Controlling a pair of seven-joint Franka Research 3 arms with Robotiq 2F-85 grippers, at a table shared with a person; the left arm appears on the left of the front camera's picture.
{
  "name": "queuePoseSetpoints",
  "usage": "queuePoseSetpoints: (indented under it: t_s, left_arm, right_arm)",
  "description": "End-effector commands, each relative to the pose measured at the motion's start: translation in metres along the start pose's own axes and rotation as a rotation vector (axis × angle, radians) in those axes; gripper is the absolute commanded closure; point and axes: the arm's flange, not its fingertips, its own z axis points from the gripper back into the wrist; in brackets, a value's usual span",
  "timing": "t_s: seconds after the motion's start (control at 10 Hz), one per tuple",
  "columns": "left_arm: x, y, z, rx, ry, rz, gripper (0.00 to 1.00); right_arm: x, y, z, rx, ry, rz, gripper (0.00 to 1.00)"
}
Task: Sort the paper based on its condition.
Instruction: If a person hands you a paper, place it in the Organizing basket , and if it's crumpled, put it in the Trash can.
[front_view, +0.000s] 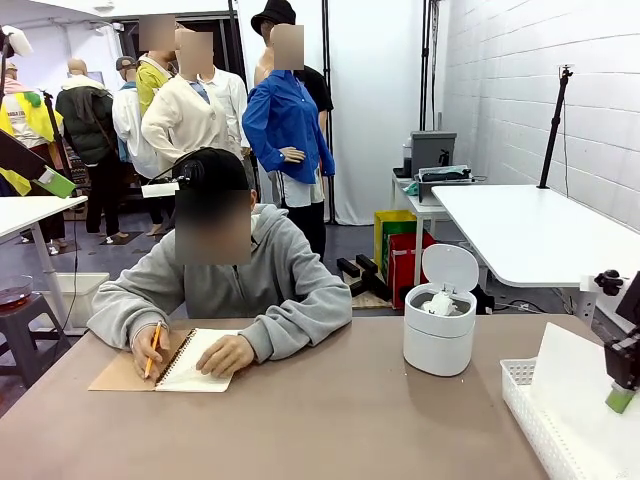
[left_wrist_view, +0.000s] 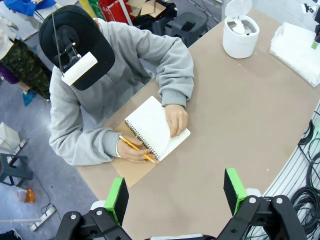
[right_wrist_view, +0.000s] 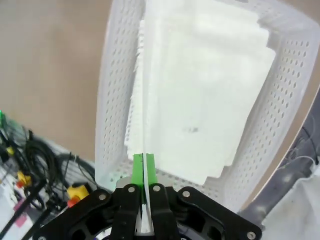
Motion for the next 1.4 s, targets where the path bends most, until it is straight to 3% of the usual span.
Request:
queuePoseSetpoints:
  t_s: [0.0,0.1,0.3,0.6,0.9,1.3]
  left_arm:
    - [-0.001,0.001,0.0,0.0,-0.001,0.002,0.0]
    - [-0.001,0.001,0.0,0.0,-0.001,0.002,0.0]
    - [-0.001,0.001,0.0,0.0,-0.001,0.002,0.0]
    - [-0.001,0.001,0.0,0.0,-0.001,0.002,0.0]
    - [-0.001,0.001,0.0,0.0,-0.001,0.002,0.0]
    - [-0.001,0.001,0.0,0.0,-0.001,0.002,0.0]
  right_arm:
    - [0.002,0.003,-0.027,-0.018,-0.055,-0.077,1.0]
    - [0.004,-0.001,-0.03,-0.021,-0.051,-0.104,0.97]
    - [0.001,-0.002,-0.035,0.017,0.003,-0.118,0.59]
    - [0.005,-0.007,-0.015,-0.084,-0.015,-0.113,0.01]
    - [0.015,-0.02,0.005,-0.174,-0.062,-0.122,0.0]
    - [0.026,-0.023,0.019,-0.204,-0.089,-0.104,0.0]
